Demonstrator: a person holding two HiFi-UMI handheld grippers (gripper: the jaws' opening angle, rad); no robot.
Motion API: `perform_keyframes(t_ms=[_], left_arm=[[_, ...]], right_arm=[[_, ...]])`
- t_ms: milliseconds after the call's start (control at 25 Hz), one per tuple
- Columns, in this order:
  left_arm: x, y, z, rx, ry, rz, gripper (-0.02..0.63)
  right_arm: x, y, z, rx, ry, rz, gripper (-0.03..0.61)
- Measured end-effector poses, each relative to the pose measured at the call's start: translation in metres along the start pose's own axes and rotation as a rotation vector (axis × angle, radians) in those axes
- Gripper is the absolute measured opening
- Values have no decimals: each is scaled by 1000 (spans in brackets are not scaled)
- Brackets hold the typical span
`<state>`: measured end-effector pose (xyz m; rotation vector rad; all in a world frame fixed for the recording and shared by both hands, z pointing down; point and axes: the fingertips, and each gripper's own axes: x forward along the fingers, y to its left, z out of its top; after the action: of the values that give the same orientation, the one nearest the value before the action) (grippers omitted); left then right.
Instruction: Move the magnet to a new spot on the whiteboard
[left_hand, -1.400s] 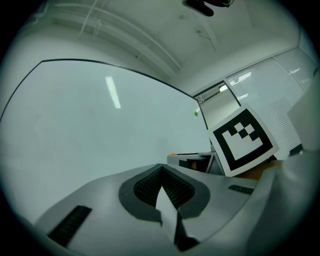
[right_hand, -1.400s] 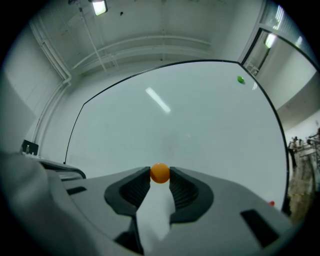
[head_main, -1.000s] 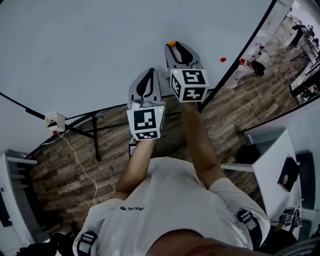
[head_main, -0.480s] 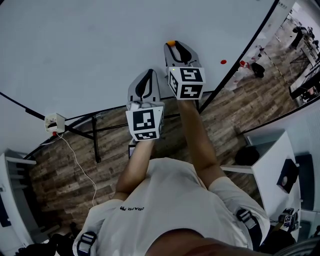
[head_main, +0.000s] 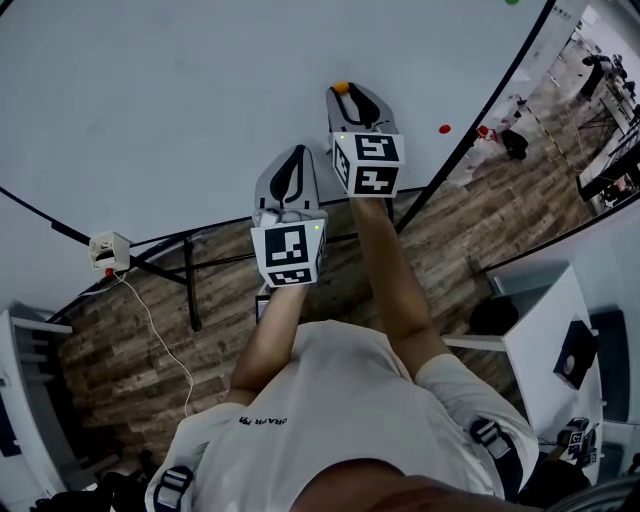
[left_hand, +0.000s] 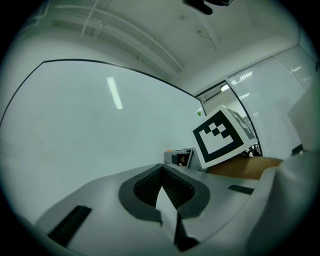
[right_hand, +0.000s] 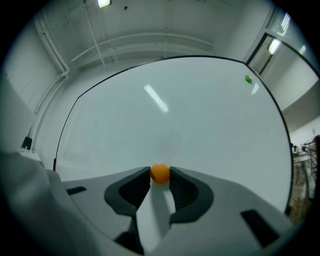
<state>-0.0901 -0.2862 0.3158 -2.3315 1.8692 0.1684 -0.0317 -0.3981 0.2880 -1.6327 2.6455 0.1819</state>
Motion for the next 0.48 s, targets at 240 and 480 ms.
perform_keyframes(t_ms=[240,480], left_arm=[[2,5,2,3,-7,0,3],[0,5,3,-13,0,3,3]], right_arm=[[7,-2,-4,-3,14,-21,127],[6,-3,-4,0,14,-29,129]])
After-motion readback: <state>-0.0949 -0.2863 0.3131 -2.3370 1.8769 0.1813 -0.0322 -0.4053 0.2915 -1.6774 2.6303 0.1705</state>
